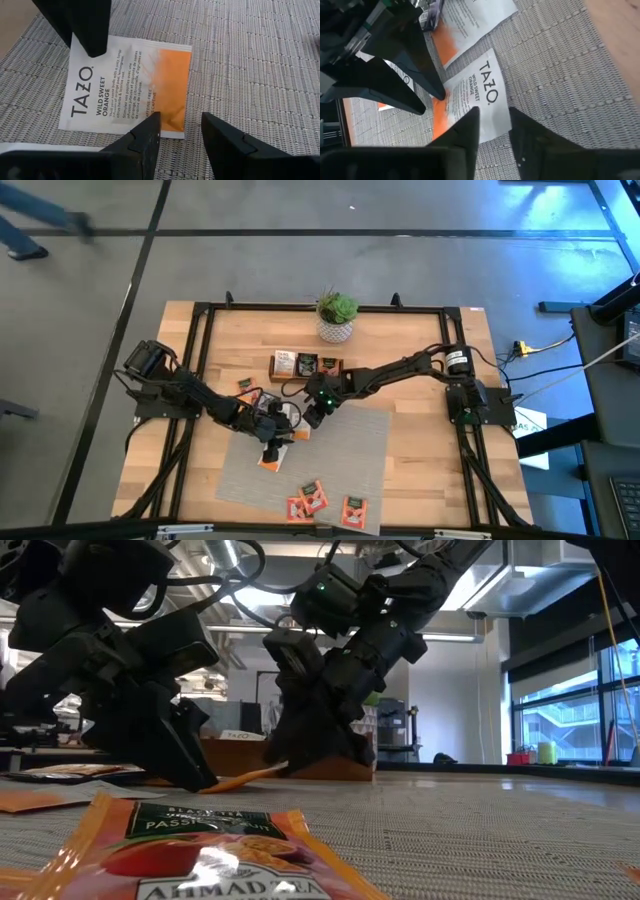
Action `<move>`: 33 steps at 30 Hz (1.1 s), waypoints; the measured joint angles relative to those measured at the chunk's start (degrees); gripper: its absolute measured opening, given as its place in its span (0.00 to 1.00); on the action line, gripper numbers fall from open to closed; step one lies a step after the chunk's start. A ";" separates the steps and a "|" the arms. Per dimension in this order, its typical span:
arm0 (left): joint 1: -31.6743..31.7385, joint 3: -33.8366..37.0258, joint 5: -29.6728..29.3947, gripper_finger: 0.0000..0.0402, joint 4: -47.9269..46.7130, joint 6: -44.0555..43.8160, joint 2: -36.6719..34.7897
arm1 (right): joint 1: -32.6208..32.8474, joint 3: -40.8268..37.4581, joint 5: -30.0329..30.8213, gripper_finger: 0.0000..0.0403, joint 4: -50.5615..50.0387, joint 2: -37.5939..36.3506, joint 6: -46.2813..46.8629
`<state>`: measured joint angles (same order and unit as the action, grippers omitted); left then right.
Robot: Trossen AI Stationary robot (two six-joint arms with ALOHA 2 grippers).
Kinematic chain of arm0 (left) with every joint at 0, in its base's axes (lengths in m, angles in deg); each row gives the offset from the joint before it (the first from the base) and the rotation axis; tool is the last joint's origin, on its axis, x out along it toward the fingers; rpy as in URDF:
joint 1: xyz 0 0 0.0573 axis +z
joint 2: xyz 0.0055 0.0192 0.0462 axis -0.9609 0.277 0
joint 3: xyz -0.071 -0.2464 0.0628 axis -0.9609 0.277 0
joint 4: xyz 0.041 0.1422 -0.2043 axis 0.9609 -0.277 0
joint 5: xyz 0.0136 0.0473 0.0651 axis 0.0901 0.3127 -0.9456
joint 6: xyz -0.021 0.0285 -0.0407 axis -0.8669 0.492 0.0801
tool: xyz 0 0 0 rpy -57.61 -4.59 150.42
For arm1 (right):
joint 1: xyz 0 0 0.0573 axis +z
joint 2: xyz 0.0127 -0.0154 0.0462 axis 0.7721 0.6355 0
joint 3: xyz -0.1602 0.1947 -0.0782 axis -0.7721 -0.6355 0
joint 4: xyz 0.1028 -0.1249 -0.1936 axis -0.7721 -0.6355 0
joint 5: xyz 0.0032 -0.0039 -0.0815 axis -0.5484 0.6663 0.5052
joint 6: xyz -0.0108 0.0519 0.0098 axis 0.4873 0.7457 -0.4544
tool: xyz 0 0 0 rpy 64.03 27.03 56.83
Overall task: Pick & Place Tea
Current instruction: Put the white tea bag into the left section of the wooden organizer
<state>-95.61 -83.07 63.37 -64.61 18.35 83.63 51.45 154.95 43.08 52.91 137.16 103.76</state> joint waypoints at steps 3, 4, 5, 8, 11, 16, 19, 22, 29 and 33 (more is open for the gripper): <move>0.00 0.00 -0.02 0.35 0.01 0.00 0.00 | 0.00 0.00 -0.03 0.16 0.00 0.00 -0.06; 0.00 0.00 -0.02 0.35 0.02 0.03 0.00 | 0.00 0.00 -0.03 0.13 -0.02 0.00 -0.17; 0.00 0.00 -0.04 0.35 0.02 0.02 0.00 | 0.00 0.00 -0.03 0.11 -0.05 0.00 -0.29; 0.02 0.02 -0.04 0.35 0.12 0.10 0.00 | 0.00 0.00 0.03 0.04 -0.09 0.00 -1.72; 0.04 0.07 0.05 0.35 0.24 0.14 -0.25 | 0.00 0.00 0.05 0.02 -0.11 0.00 -3.23; 0.15 0.34 1.75 0.35 -1.40 1.58 -3.87 | 0.02 0.44 0.04 0.01 -0.53 0.02 -4.95; -0.03 0.36 4.74 0.35 -2.38 2.90 -8.41 | 0.04 1.68 0.01 0.01 -2.21 -0.26 -6.56; 0.09 0.22 5.49 0.35 -4.71 2.99 -14.07 | 0.04 3.53 0.08 0.01 -3.81 -1.71 -9.60; 0.13 0.15 3.65 0.35 -16.66 5.42 -31.67 | -0.25 6.97 9.68 0.01 -4.25 -8.36 -23.49; 0.02 0.13 -3.26 0.35 -24.16 5.59 -42.14 | -2.55 7.27 15.52 0.01 -0.78 -10.89 -30.78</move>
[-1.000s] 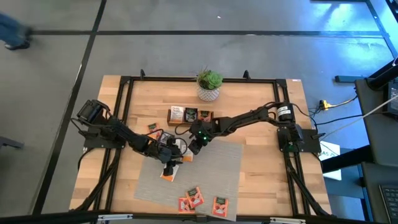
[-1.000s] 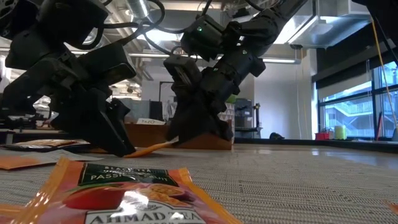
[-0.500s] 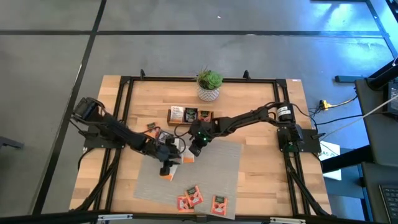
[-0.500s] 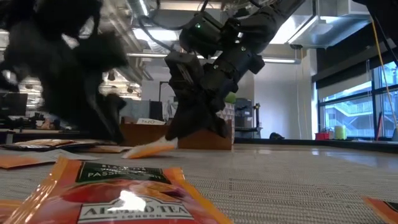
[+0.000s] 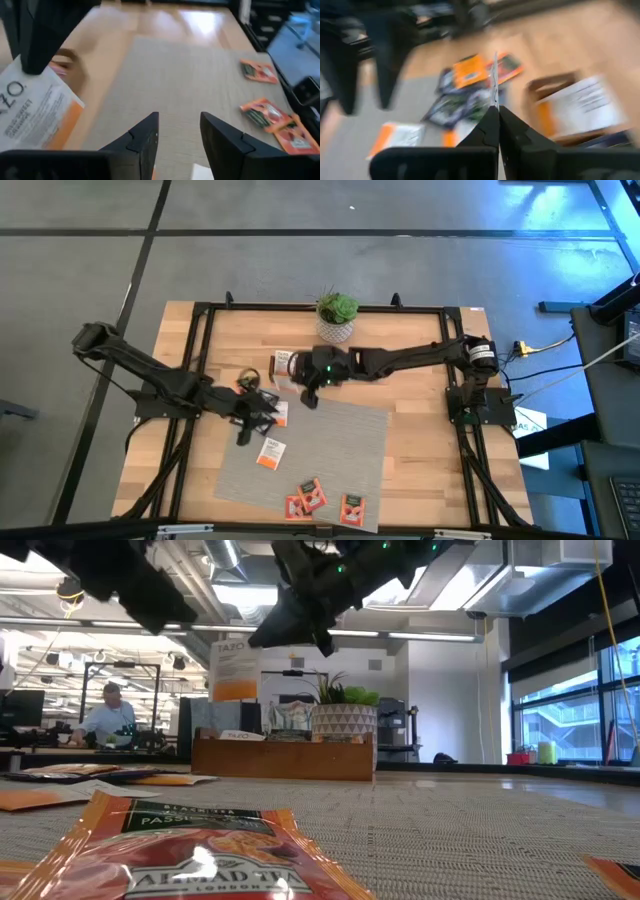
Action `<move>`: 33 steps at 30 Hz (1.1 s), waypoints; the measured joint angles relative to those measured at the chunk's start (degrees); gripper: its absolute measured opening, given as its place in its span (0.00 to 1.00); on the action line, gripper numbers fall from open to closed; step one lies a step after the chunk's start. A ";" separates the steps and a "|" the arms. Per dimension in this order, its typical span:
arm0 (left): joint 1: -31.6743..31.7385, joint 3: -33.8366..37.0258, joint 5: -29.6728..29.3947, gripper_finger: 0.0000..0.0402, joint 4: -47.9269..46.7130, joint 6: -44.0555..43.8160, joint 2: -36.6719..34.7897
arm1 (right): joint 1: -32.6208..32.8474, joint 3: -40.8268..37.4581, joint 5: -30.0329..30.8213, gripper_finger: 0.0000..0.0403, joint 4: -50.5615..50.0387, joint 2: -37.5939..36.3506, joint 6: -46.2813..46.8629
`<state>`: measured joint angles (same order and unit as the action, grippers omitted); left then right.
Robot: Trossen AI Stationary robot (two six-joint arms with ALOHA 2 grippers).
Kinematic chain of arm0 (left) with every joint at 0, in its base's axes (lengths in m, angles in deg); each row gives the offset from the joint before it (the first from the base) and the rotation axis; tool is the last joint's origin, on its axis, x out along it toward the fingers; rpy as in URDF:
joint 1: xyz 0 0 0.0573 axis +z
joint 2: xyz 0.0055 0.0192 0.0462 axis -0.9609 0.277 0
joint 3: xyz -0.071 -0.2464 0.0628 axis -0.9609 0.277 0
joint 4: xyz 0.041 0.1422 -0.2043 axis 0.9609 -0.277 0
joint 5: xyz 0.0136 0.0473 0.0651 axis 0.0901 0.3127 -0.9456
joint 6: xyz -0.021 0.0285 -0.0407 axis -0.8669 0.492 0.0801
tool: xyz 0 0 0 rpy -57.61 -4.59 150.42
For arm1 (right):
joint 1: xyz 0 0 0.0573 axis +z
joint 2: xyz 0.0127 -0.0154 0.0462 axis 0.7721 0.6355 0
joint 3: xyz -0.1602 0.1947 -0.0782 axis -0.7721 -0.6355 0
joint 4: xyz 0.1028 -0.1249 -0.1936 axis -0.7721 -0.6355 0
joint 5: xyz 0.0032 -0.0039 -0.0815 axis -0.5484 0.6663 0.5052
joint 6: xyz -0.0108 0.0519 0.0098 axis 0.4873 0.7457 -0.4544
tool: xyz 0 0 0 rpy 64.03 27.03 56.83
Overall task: Pick & Place Tea
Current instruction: Put the white tea bag into the left section of the wooden organizer
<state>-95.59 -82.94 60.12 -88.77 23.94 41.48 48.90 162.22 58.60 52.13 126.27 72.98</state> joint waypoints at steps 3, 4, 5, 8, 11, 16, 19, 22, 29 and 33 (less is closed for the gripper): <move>0.00 0.00 -1.46 0.35 -2.71 0.85 -5.23 | -2.20 -0.60 0.29 0.01 6.01 0.52 -3.95; 0.00 0.00 -1.54 0.35 -3.20 1.21 -6.60 | -2.96 -0.82 0.25 0.01 8.27 1.02 -4.85; 0.00 0.00 -1.57 0.35 -3.25 1.56 -7.62 | -3.73 -1.07 0.24 0.01 9.40 1.43 -5.50; -0.04 -0.02 -1.59 0.35 -3.92 2.56 -9.67 | -5.66 -2.37 0.16 0.00 11.69 3.63 -7.56; -0.04 -0.07 -1.49 0.35 -4.67 3.42 -10.21 | -7.08 -2.94 0.20 0.00 14.50 5.98 -9.20; -0.02 -0.07 -1.83 0.35 -5.52 3.98 -10.23 | -8.44 -2.83 0.06 0.01 17.98 9.00 -10.26; -0.02 -0.07 -1.85 0.35 -6.25 3.96 -10.23 | -8.74 -2.88 0.00 0.01 17.53 10.10 -10.17; -0.02 -0.07 -1.89 0.35 -6.20 3.98 -10.23 | -8.77 -2.86 0.01 0.01 16.23 10.78 -11.05; 0.04 -0.07 -3.85 0.35 -6.16 3.98 -10.24 | -8.75 -2.83 0.00 0.01 15.69 12.38 -12.73; 0.04 -0.07 -4.00 0.35 -6.13 3.95 -10.23 | -8.75 -2.83 0.03 0.01 15.33 13.22 -12.68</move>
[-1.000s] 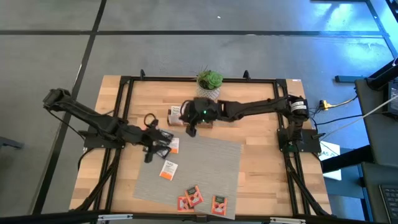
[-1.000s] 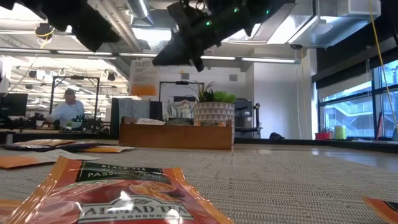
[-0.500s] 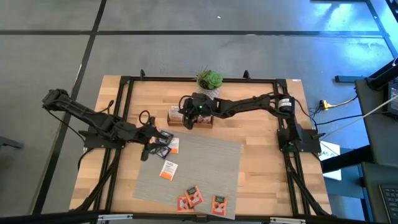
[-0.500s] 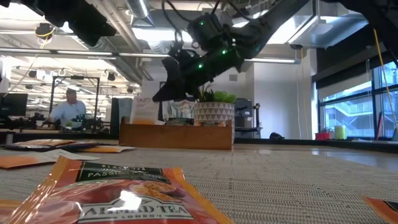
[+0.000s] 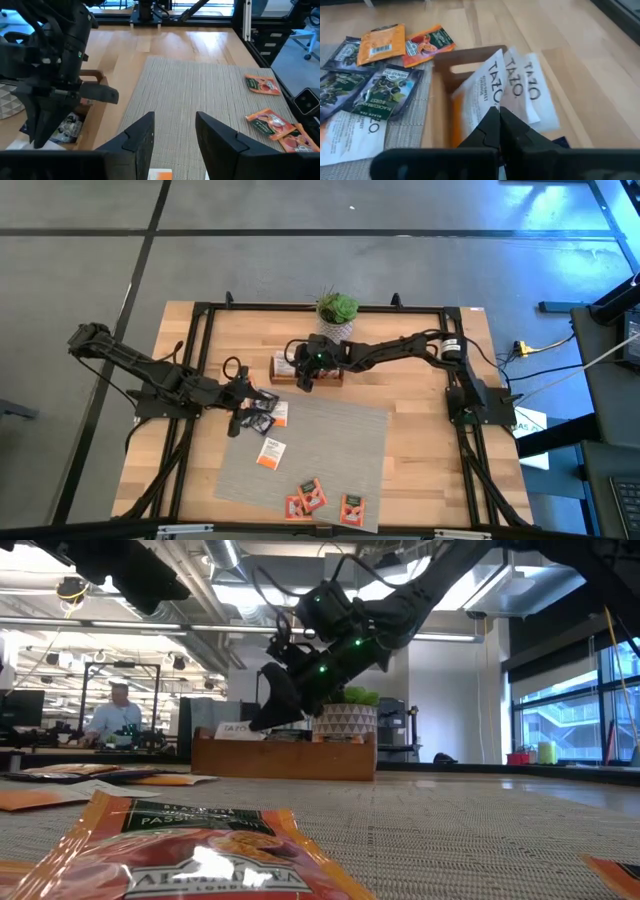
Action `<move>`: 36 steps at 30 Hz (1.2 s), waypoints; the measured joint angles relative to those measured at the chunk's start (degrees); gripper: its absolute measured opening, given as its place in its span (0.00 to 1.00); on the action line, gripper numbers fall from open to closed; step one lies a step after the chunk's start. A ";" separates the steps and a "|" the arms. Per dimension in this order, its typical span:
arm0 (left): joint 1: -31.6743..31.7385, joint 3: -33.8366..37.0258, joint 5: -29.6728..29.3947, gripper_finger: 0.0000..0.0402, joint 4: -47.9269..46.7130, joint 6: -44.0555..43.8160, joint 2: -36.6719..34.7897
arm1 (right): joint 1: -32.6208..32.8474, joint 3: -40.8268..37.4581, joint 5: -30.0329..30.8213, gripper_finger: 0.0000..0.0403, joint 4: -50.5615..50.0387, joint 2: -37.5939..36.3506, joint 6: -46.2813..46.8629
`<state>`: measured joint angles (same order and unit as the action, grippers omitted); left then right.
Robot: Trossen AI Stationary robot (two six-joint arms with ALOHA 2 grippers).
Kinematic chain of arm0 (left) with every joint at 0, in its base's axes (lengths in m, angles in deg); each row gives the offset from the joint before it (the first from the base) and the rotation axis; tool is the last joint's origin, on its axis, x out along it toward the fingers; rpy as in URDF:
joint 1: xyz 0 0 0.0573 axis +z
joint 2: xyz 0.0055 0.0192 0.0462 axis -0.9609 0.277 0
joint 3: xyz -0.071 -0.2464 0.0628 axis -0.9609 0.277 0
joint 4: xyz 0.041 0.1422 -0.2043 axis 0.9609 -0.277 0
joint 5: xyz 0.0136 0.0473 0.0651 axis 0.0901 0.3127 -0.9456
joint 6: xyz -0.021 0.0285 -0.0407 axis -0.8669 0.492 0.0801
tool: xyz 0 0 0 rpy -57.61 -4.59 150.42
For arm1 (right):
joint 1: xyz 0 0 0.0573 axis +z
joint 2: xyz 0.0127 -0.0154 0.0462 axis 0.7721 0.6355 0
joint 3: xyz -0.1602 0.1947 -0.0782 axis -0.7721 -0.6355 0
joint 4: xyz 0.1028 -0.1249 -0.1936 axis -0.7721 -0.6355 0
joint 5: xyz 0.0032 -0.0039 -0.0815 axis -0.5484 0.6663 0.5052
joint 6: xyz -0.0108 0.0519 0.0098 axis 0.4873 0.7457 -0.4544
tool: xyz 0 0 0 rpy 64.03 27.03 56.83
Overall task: Pick & Place Tea
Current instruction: Put the white tea bag into the left section of the wooden organizer, then put the orange tea bag into the right section of the wooden organizer
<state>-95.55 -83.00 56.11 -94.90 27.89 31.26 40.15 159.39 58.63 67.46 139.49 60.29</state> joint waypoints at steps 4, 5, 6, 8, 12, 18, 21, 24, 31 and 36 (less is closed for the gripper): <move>0.00 0.00 -0.02 0.34 0.00 -0.12 0.37 | 0.00 0.00 0.00 0.03 -0.16 0.05 -0.16; 0.00 0.00 -0.04 0.35 0.14 -0.13 0.55 | 0.04 0.00 0.00 0.04 0.00 0.01 -0.53; 0.00 -0.02 -0.08 0.35 0.22 -0.13 0.78 | 0.04 0.00 0.01 0.06 -0.02 -0.08 -1.33; -0.01 -0.02 -0.08 0.35 0.03 -0.14 1.09 | 0.07 0.33 -0.05 0.10 -0.11 -0.20 -2.03; -0.02 -0.02 -0.09 0.35 0.04 -1.12 1.49 | 0.09 1.69 -0.46 0.21 -0.17 -0.22 -1.38; -0.02 -0.02 -0.10 0.35 -1.26 -1.91 2.22 | 0.28 5.92 -0.52 0.35 -4.10 -1.64 0.15; -0.02 -0.02 0.49 0.35 -2.69 -4.52 3.43 | 1.34 7.62 -0.48 0.38 -11.55 -4.25 -0.13; -0.09 -0.07 3.63 0.35 -2.41 -5.69 6.25 | 3.87 7.65 -0.58 0.38 -18.04 -7.33 -0.16; -0.09 -0.07 6.83 0.35 0.62 -6.60 16.74 | 12.13 7.52 -0.79 0.38 -27.78 -9.22 1.56; -0.40 -0.07 13.48 0.35 7.55 -7.54 23.66 | 18.08 1.47 -2.20 0.39 -27.07 -10.26 7.69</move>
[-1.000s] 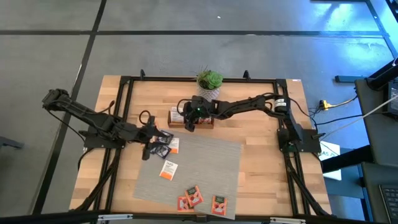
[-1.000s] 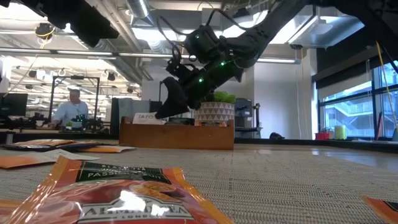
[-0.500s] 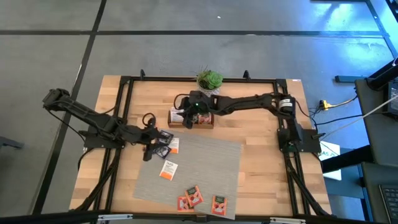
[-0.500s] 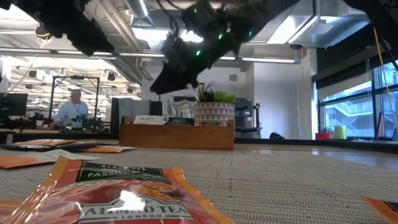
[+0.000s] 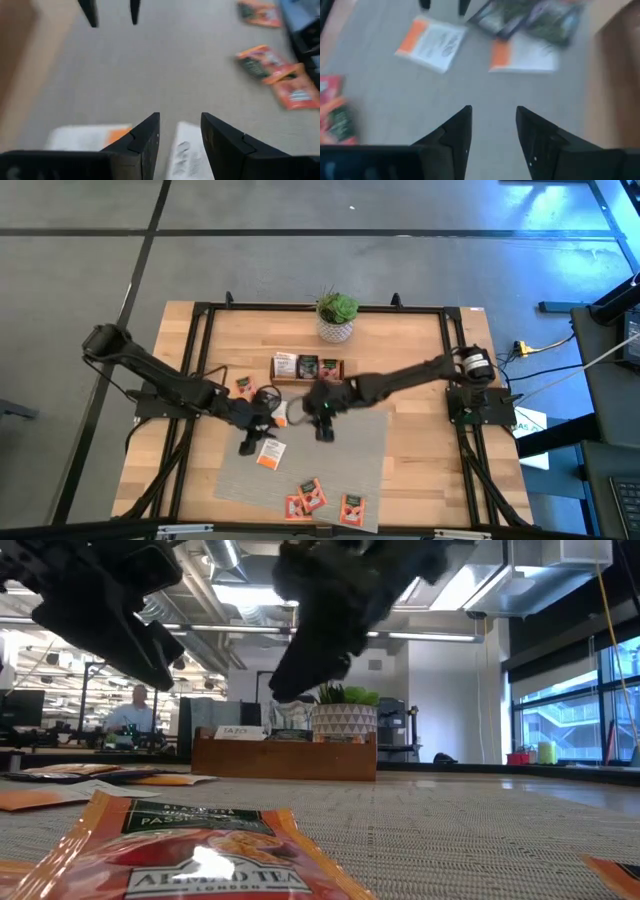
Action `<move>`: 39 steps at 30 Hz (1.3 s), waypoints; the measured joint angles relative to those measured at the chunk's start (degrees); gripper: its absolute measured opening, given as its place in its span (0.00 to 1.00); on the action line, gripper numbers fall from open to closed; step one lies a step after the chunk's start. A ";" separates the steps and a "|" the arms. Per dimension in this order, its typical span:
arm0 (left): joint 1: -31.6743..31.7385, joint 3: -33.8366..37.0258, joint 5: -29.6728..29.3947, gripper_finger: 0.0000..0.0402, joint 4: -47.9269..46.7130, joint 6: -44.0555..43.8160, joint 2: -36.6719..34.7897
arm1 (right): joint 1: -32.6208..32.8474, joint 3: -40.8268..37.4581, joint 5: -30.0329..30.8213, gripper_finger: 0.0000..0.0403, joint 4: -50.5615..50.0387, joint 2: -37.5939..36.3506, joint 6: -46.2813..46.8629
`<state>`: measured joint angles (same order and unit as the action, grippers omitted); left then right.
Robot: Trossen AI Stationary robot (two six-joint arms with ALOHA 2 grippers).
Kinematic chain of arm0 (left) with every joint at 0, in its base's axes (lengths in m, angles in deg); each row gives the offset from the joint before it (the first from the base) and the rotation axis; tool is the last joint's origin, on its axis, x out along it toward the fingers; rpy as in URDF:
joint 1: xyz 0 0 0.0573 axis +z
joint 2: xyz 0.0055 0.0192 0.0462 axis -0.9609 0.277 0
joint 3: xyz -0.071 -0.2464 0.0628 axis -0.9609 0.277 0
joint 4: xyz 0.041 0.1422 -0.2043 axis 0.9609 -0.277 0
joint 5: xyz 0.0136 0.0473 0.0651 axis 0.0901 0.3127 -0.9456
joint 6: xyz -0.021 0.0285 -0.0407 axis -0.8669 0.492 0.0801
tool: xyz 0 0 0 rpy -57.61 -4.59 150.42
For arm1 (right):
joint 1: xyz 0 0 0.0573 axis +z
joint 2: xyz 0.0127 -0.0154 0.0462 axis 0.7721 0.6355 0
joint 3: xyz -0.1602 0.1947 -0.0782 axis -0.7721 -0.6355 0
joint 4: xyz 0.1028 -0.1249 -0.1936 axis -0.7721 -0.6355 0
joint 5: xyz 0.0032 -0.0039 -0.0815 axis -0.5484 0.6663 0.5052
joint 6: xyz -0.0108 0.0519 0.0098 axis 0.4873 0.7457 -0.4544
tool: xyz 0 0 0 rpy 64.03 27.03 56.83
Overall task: Pick & Place Tea
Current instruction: Put the orange tea bag into the right section of the wooden organizer
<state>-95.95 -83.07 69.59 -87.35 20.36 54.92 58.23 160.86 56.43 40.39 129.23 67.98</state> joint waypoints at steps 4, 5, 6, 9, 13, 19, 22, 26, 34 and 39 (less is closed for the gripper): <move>-0.45 0.00 4.03 0.35 8.06 0.41 5.31 | 3.98 -6.86 0.03 0.39 5.11 -3.01 6.83; -0.45 0.00 4.83 0.35 9.82 0.80 6.30 | 4.97 -8.67 0.07 0.39 6.63 -3.43 8.65; -0.38 0.00 5.31 0.35 11.23 1.44 7.18 | 5.87 -10.49 0.08 0.39 8.30 -3.77 10.30; 0.37 -0.85 6.39 0.35 12.67 2.79 9.15 | 8.43 -14.52 0.08 0.39 14.98 -5.03 10.80; 1.62 -3.01 8.76 0.35 12.73 3.00 10.72 | 10.30 -16.52 -1.84 0.39 19.67 -5.55 7.28; 3.25 -5.41 11.86 0.35 12.33 3.96 11.27 | 9.86 -15.81 -5.68 0.39 19.73 -5.49 7.41; 3.72 -6.20 11.99 0.35 12.33 3.98 11.01 | 9.75 -15.52 -5.42 0.39 21.05 -5.49 8.91; 3.01 -6.51 10.56 0.35 12.50 3.96 11.10 | 9.77 -15.46 -5.40 0.39 23.63 -5.49 11.73; -4.27 -7.32 7.62 0.35 20.36 0.75 15.91 | 9.88 -15.42 -5.36 0.42 23.76 -5.17 13.68; -9.67 -12.88 5.38 0.35 23.18 -0.11 23.81 | 11.37 -15.40 -5.15 0.47 24.91 -5.14 11.34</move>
<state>-105.62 -95.95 74.97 -64.16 20.25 78.72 69.60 145.46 51.28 65.30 124.09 79.32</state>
